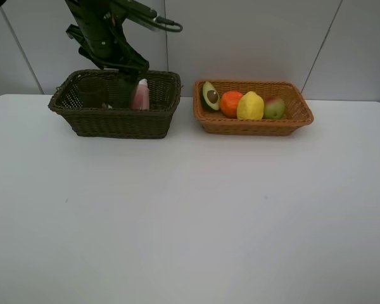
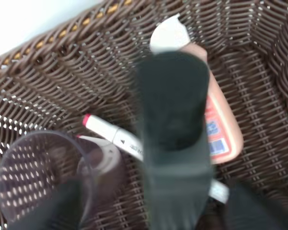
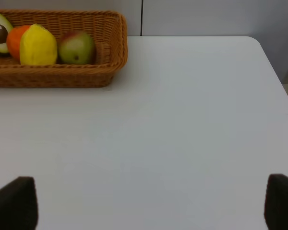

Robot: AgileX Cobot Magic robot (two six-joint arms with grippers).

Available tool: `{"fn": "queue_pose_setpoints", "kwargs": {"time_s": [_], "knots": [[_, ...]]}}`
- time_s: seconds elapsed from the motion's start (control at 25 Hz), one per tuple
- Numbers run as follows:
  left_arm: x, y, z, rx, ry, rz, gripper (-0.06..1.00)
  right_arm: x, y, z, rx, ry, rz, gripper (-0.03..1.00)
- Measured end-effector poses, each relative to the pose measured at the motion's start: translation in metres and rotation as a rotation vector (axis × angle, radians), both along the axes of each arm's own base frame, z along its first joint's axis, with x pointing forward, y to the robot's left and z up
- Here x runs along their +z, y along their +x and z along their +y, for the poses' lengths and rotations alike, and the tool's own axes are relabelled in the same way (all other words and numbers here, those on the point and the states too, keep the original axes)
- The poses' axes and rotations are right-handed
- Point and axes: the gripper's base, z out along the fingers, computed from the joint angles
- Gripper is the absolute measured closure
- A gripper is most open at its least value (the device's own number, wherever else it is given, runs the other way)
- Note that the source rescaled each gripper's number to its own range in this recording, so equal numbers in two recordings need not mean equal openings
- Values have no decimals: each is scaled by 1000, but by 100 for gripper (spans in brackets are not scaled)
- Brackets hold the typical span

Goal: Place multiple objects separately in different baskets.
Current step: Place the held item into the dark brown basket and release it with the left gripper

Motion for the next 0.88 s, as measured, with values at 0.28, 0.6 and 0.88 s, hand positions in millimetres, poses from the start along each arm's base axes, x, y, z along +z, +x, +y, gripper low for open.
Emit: {"fn": "queue_pose_setpoints", "kwargs": {"time_s": [0.28, 0.6, 0.88], "knots": [[0, 0, 0, -3, 2, -1, -5, 0, 0, 0, 0, 0, 0, -3], [0, 0, 0, -3, 2, -1, -5, 0, 0, 0, 0, 0, 0, -3], [0, 0, 0, -3, 2, -1, -5, 0, 0, 0, 0, 0, 0, -3]]}}
